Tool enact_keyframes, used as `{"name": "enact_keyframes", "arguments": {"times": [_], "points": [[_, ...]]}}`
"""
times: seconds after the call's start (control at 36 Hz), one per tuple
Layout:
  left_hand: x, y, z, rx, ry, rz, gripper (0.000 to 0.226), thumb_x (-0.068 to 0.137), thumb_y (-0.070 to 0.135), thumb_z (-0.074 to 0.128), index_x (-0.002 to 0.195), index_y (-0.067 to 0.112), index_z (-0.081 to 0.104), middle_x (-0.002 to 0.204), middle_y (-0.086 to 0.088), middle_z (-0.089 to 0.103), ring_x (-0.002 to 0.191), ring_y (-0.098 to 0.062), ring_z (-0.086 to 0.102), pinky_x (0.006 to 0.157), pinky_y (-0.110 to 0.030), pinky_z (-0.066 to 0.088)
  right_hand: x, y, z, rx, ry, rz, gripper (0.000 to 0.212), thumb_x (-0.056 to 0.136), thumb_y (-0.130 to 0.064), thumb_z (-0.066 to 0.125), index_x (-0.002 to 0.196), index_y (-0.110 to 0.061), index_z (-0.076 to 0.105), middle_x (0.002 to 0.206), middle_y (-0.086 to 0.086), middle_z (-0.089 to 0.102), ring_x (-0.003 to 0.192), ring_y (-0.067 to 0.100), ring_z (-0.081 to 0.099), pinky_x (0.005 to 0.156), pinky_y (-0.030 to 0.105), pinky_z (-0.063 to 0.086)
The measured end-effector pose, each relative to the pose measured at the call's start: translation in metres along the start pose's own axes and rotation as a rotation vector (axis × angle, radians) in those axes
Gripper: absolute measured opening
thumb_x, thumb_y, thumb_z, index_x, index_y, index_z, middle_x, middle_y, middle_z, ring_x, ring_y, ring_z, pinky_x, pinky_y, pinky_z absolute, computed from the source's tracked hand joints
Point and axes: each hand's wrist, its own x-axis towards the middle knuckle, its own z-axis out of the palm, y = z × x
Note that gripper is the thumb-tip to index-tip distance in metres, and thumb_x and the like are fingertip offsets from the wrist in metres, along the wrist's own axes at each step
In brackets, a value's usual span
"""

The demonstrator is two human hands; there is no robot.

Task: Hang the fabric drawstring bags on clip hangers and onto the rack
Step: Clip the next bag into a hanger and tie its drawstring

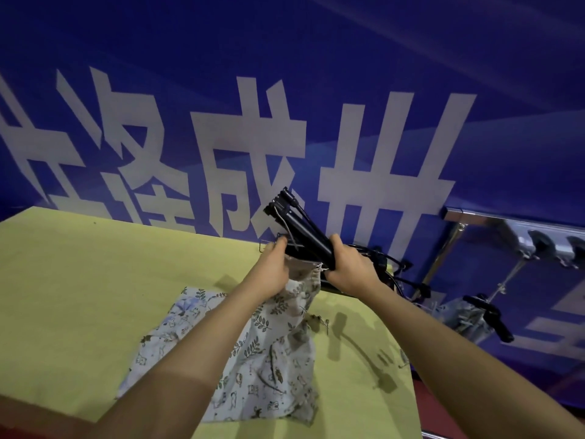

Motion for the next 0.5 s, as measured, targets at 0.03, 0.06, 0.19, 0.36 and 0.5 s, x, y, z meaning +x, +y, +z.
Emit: {"name": "enact_keyframes", "arguments": {"times": [0.03, 0.06, 0.19, 0.36, 0.5], "points": [[0.000, 0.001, 0.000, 0.015, 0.032, -0.049, 0.055, 0.092, -0.004, 0.039, 0.144, 0.008, 0.024, 0.139, -0.015, 0.033, 0.117, -0.028, 0.048, 0.095, -0.032, 0.040, 0.000, 0.002, 0.000, 0.010, 0.010, 0.002, 0.041, 0.078, -0.015, 0.059, 0.111, -0.018, 0.035, 0.090, 0.006, 0.060, 0.076, 0.028, 0.059, 0.064, 0.043, 0.055], [0.000, 0.003, -0.002, 0.042, 0.065, -0.119, 0.051, 0.092, -0.004, 0.039, 0.142, 0.003, 0.027, 0.139, -0.017, 0.031, 0.108, -0.030, 0.053, 0.091, -0.032, 0.042, -0.001, 0.003, 0.000, 0.019, 0.018, 0.006, 0.040, 0.079, -0.015, 0.058, 0.111, -0.017, 0.036, 0.088, 0.005, 0.059, 0.075, 0.028, 0.059, 0.062, 0.040, 0.053], [0.004, -0.011, -0.009, 0.041, 0.260, -0.381, 0.019, 0.091, -0.005, 0.044, 0.098, -0.007, 0.061, 0.119, -0.026, 0.051, 0.056, -0.016, 0.041, 0.064, -0.030, 0.039, -0.008, 0.012, 0.001, 0.039, -0.005, -0.013, 0.042, 0.076, -0.014, 0.060, 0.113, -0.019, 0.039, 0.089, 0.005, 0.062, 0.074, 0.030, 0.058, 0.055, 0.032, 0.043], [0.003, -0.019, -0.010, -0.166, 0.391, -0.314, 0.026, 0.090, -0.008, 0.039, 0.097, -0.005, 0.064, 0.094, -0.020, 0.064, 0.079, -0.031, 0.053, 0.067, -0.032, 0.039, -0.017, 0.011, 0.014, 0.002, -0.119, -0.058, 0.048, 0.076, -0.012, 0.057, 0.119, -0.023, 0.038, 0.085, 0.001, 0.055, 0.073, 0.027, 0.053, 0.057, 0.033, 0.042], [-0.002, -0.027, -0.008, -0.307, 0.454, -0.258, 0.025, 0.097, 0.002, 0.037, 0.102, 0.000, 0.062, 0.086, -0.010, 0.058, 0.075, -0.026, 0.050, 0.059, -0.029, 0.034, -0.021, 0.014, 0.023, -0.016, -0.184, -0.051, 0.057, 0.076, -0.011, 0.055, 0.127, -0.026, 0.036, 0.091, 0.004, 0.059, 0.075, 0.026, 0.056, 0.056, 0.032, 0.042]]}}
